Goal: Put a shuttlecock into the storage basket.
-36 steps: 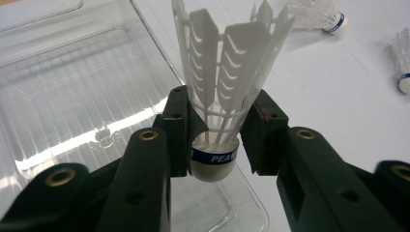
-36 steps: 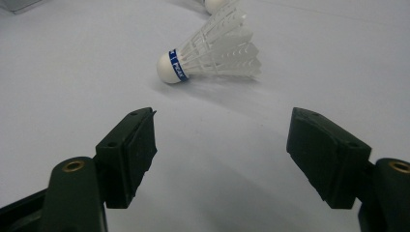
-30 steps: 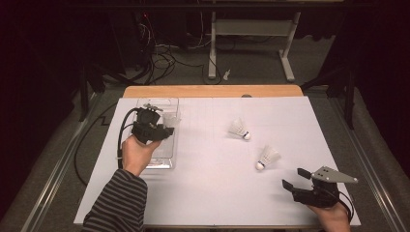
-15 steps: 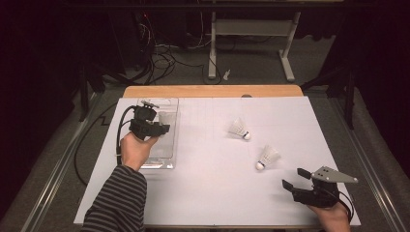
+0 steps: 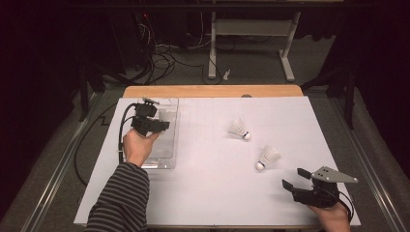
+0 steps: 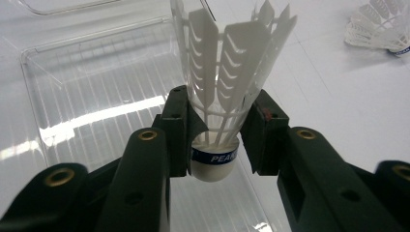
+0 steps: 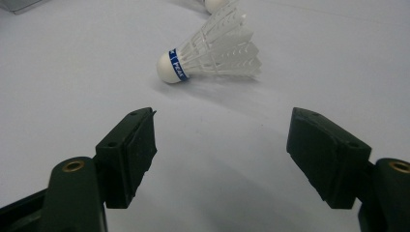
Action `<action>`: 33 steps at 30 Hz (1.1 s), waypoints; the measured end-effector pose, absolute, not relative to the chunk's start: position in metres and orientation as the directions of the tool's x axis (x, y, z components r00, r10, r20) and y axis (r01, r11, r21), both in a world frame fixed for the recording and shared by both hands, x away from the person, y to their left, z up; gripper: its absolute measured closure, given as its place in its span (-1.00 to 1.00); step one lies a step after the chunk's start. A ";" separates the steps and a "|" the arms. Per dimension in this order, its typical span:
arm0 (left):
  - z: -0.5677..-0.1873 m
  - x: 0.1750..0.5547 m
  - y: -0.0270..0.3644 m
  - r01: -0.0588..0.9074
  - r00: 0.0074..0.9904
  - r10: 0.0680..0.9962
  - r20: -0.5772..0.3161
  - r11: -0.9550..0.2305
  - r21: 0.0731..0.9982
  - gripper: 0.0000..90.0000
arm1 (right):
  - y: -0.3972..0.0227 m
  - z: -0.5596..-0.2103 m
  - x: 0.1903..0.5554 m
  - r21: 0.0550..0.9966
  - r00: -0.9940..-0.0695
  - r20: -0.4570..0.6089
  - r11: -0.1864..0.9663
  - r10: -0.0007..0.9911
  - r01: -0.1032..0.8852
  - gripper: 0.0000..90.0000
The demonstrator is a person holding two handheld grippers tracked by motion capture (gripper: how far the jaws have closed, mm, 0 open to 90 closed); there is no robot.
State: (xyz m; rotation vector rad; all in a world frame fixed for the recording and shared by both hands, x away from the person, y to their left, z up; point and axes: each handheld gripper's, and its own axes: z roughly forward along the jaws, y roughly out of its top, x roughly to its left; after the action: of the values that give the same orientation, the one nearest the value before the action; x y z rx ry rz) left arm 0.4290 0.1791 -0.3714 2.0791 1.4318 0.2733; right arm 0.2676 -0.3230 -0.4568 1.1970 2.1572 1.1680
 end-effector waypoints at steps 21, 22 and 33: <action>-0.387 0.456 0.180 0.834 0.324 0.933 -0.156 -0.203 0.514 0.43 | -0.323 -0.457 0.268 0.824 -0.553 0.041 0.284 0.832 0.489 -0.41; -0.387 0.456 0.180 0.834 0.323 0.934 -0.156 -0.203 0.513 0.43 | -0.323 -0.457 0.268 0.824 -0.553 0.041 0.284 0.832 0.489 -0.41; -0.394 0.461 0.178 0.846 0.308 0.942 -0.133 -0.207 0.492 0.38 | -0.323 -0.457 0.268 0.823 -0.556 0.038 0.289 0.830 0.488 -0.41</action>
State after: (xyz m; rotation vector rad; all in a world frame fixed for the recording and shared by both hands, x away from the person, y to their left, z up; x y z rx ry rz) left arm 0.4609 0.1784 -0.3937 2.1033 1.5834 0.2682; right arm 0.2680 -0.3227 -0.4571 1.1844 2.1652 1.1669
